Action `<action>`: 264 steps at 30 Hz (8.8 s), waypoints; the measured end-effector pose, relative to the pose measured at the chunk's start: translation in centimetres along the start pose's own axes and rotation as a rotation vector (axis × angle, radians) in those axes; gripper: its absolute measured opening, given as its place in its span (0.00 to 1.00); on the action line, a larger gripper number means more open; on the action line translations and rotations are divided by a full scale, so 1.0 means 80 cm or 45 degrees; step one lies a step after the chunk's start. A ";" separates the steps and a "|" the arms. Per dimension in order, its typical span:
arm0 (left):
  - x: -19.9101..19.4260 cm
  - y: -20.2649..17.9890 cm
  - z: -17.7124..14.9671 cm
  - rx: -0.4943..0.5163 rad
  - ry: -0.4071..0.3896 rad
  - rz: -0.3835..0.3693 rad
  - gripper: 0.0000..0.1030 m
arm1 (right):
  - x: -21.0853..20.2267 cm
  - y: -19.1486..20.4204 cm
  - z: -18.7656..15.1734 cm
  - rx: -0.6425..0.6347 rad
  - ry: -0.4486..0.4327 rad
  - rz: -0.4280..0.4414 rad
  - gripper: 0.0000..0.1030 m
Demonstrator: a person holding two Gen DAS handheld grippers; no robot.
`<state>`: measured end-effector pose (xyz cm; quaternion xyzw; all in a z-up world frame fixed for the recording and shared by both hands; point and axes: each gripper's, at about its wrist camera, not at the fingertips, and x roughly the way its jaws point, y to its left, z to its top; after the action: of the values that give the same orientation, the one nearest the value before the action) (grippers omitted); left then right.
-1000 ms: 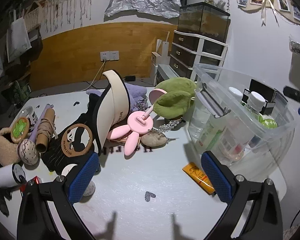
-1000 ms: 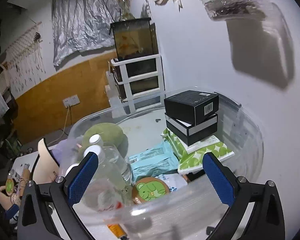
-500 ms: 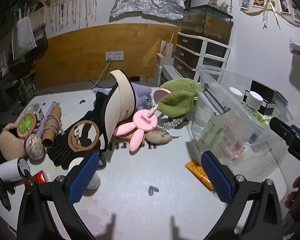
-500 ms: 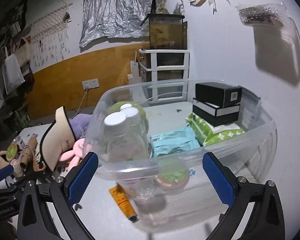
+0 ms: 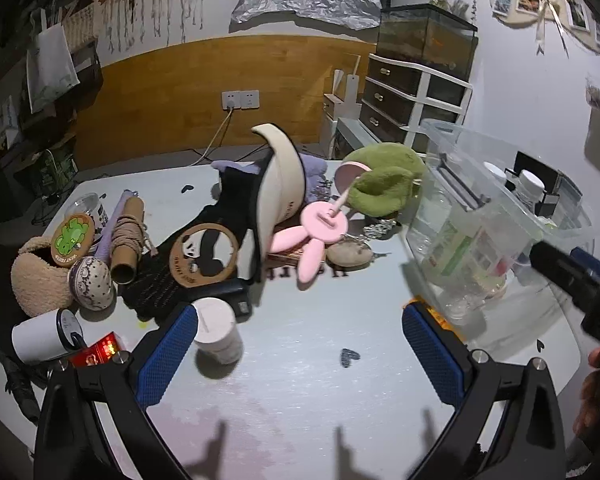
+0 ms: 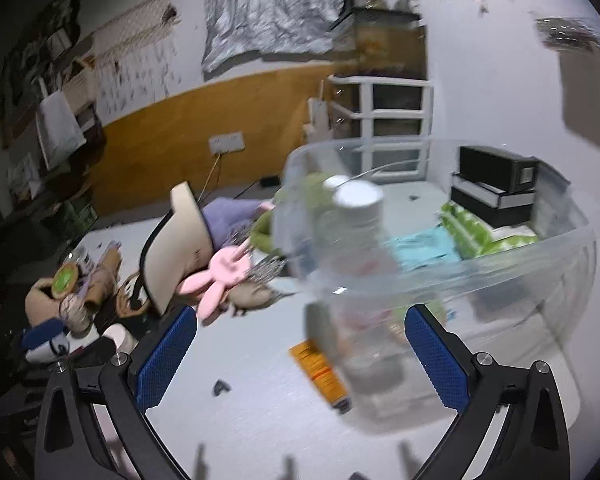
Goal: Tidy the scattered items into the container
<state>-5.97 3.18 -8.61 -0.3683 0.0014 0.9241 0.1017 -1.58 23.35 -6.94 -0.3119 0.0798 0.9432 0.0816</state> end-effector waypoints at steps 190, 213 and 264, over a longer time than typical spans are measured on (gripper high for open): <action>0.057 -0.236 -0.105 0.968 0.535 -1.011 0.62 | -0.070 -0.209 -0.233 1.627 0.303 0.236 0.09; 0.106 -0.128 -0.013 0.541 0.411 -0.741 0.62 | -0.015 -0.256 0.130 0.769 0.388 0.341 0.09; 0.197 -0.104 0.000 0.351 0.564 -0.480 0.62 | 0.295 -0.244 0.084 0.076 1.554 0.351 0.75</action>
<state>-15.56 14.30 -18.72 -0.5370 0.0802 0.7775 0.3172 -20.18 46.15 -17.77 -0.7788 0.1777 0.5944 -0.0923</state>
